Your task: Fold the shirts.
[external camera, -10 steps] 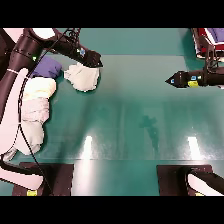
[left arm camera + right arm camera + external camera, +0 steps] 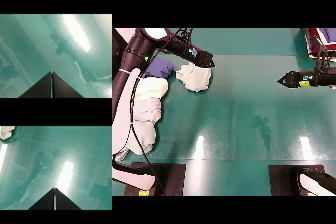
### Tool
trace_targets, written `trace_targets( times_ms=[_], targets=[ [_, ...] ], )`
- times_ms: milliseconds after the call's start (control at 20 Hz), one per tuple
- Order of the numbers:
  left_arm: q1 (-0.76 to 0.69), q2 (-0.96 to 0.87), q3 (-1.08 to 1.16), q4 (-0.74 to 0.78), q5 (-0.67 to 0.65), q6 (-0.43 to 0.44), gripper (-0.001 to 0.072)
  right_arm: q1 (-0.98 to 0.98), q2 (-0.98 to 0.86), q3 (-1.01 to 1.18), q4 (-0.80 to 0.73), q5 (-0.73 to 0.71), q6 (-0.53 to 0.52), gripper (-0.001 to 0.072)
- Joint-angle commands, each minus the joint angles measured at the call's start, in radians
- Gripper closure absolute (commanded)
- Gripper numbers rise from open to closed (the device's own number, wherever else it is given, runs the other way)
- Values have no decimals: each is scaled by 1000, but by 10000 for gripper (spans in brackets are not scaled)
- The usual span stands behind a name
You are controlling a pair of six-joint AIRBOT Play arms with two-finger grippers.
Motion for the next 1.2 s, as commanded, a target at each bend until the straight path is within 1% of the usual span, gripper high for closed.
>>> trace_targets(
  times_ms=[0, 150, 300, 350, 400, 450, 500, 600, 650, 850, 950, 1000, 1100, 1150],
  targets=[
    [-1, -1, 0, 0, 1, 0, 683, 0, -1, 0, 0, -1, 1, 693],
    [-1, -1, 0, -1, 0, 0, 684, 0, -1, 0, 11, -98, 1, 693],
    [-1, -1, 0, -22, 3, -6, 684, 0, 0, 2, 10, -103, 2, 693],
    [0, -1, 0, 3, 19, -6, 680, 1, 0, 2, 10, -103, 3, 692],
    [8, 0, 0, 45, 36, -7, 426, 0, 0, 2, 10, -101, 3, 693],
    [17, -1, 0, 112, 60, -32, 77, 1, 0, 2, 10, -100, 4, 692],
    [26, -1, 0, 219, 96, -94, 21, 1, 0, 2, 10, -93, 4, 693],
    [51, -12, -1, 412, 150, -176, 21, 1, 0, 2, 10, -65, 4, 693],
    [72, -32, -3, 455, 165, -186, 21, 1, 0, 2, 10, -50, 4, 693],
    [135, -175, -3, 399, 188, -177, 20, 1, 0, 2, 10, -36, 4, 693],
    [137, -241, -3, 369, 205, -116, 21, 1, 0, 2, 9, -39, 4, 693],
    [137, -264, -3, 341, 222, -101, 22, 1, 0, 2, 10, -48, 4, 693],
    [137, -292, -2, 327, 253, -104, 24, 0, 0, 3, 10, -54, 4, 692],
    [137, -292, -2, 327, 260, -105, 136, 0, 3, 3, 9, -54, 4, 693]
  ],
)
